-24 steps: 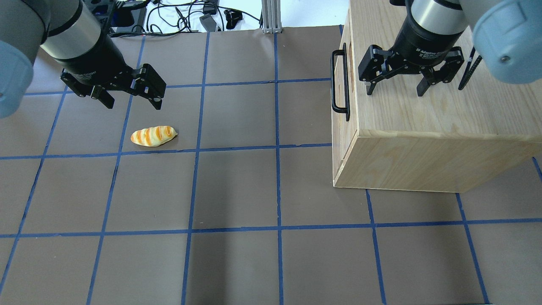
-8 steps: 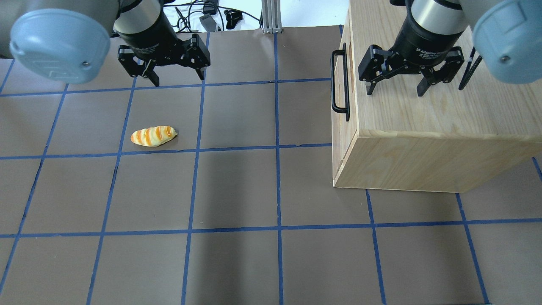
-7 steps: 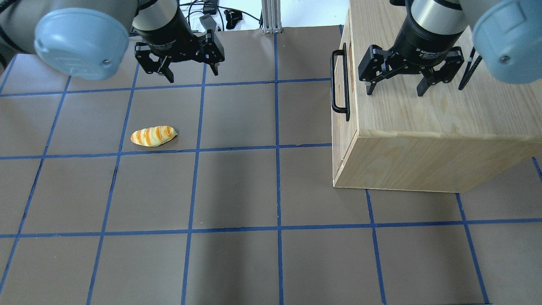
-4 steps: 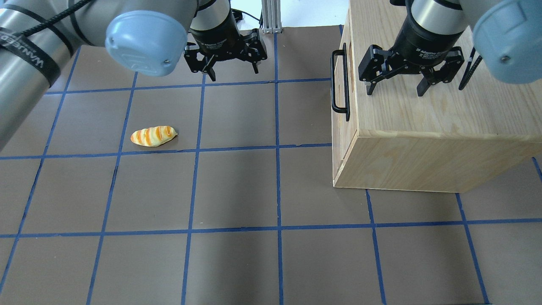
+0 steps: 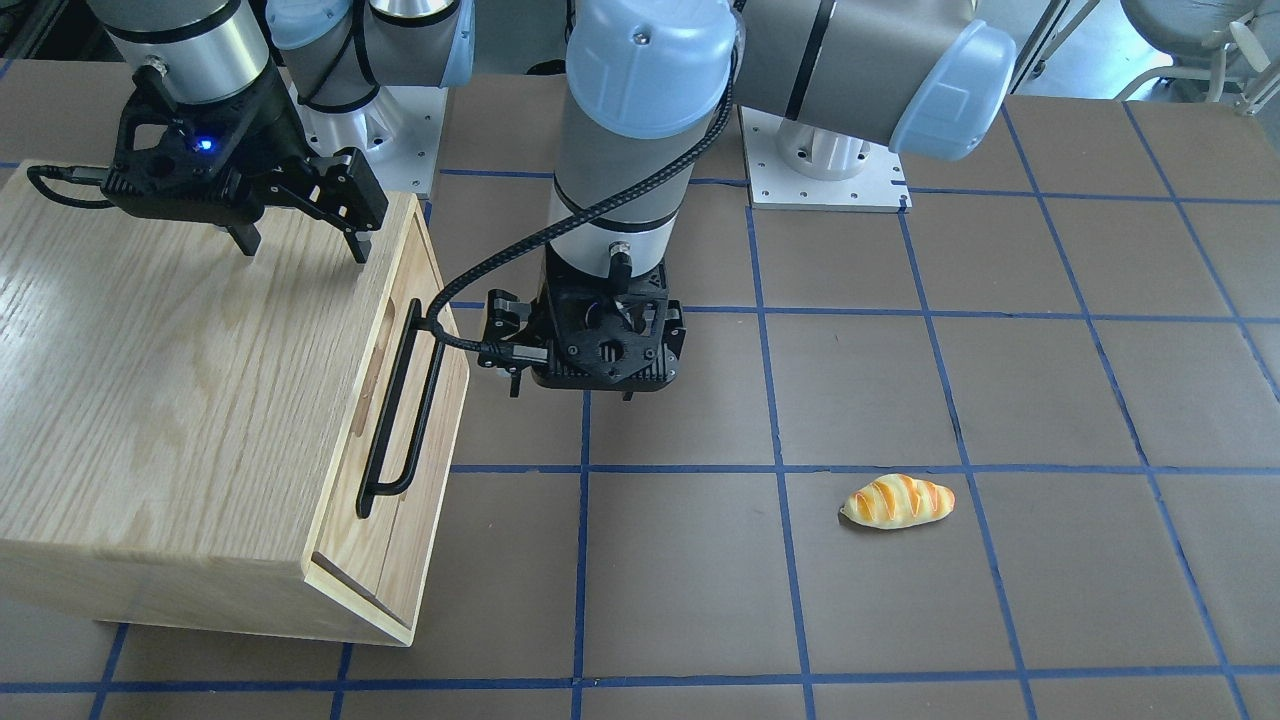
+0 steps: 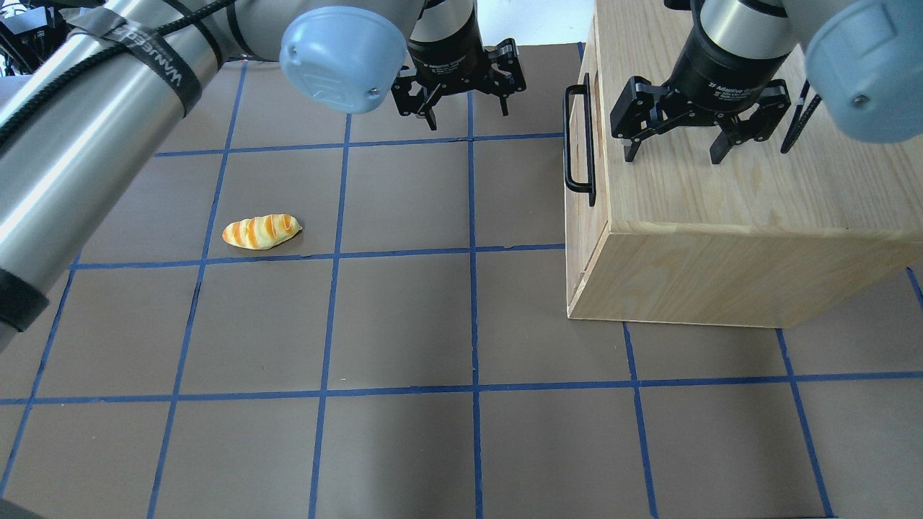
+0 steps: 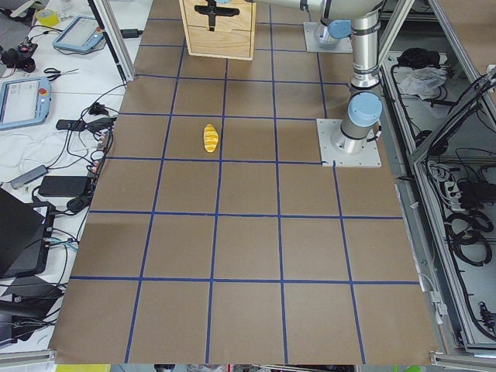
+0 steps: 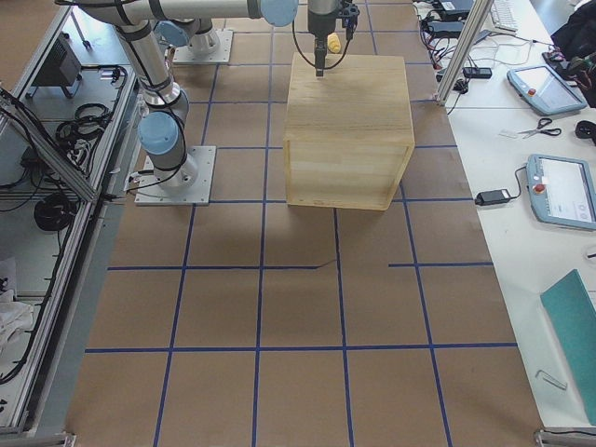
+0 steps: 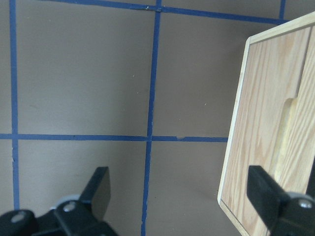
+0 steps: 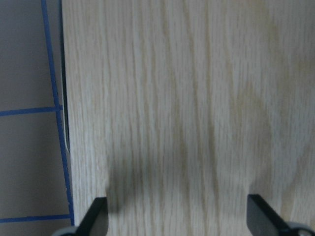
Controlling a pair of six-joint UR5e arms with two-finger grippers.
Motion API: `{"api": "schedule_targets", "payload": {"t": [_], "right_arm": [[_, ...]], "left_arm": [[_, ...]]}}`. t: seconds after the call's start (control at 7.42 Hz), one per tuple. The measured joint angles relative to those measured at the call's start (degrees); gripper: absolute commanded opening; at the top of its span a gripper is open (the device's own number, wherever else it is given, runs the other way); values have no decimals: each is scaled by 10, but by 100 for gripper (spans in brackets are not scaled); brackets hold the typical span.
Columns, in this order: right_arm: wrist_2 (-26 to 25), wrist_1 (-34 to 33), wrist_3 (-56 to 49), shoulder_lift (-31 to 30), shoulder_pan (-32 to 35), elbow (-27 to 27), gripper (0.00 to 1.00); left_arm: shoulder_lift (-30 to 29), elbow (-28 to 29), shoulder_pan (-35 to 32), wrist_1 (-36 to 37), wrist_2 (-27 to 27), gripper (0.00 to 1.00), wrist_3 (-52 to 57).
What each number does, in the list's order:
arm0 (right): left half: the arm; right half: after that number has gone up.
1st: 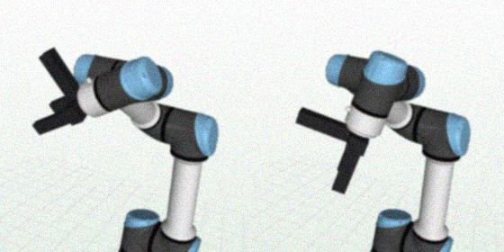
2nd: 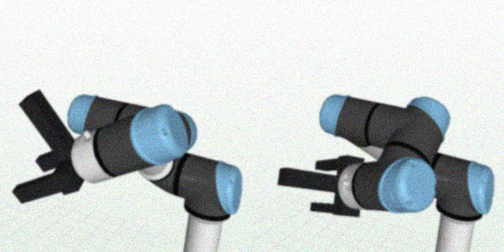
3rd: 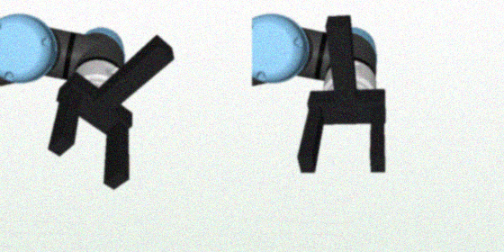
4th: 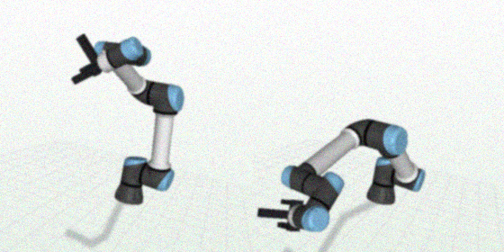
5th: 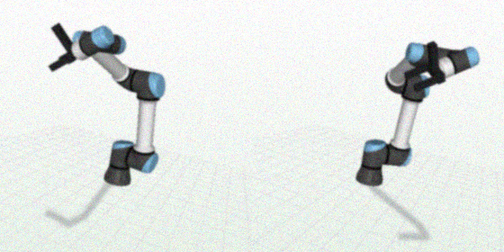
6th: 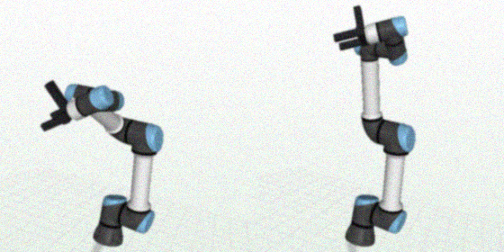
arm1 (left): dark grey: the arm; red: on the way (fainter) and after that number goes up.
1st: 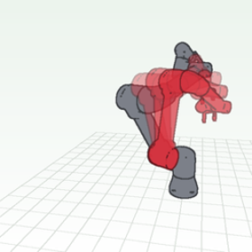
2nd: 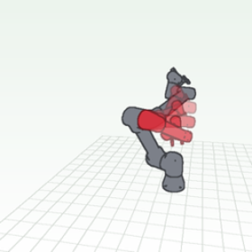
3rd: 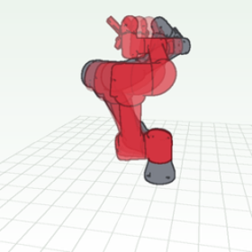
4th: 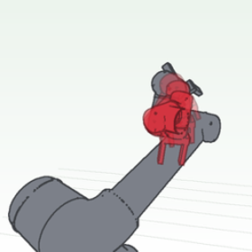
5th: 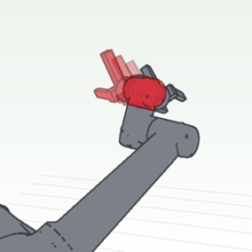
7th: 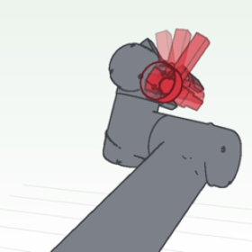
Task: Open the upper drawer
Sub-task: 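Move the left gripper across toward the black drawer handle on the cabinet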
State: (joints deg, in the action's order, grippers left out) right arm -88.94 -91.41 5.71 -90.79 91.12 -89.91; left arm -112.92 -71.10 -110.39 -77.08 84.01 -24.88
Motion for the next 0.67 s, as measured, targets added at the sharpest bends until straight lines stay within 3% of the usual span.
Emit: {"api": "schedule_targets", "payload": {"t": [0.67], "right_arm": [[1, 0, 0, 0, 0, 0, 100]], "left_arm": [[-48, 16, -38, 40, -23, 100, -49]]}}
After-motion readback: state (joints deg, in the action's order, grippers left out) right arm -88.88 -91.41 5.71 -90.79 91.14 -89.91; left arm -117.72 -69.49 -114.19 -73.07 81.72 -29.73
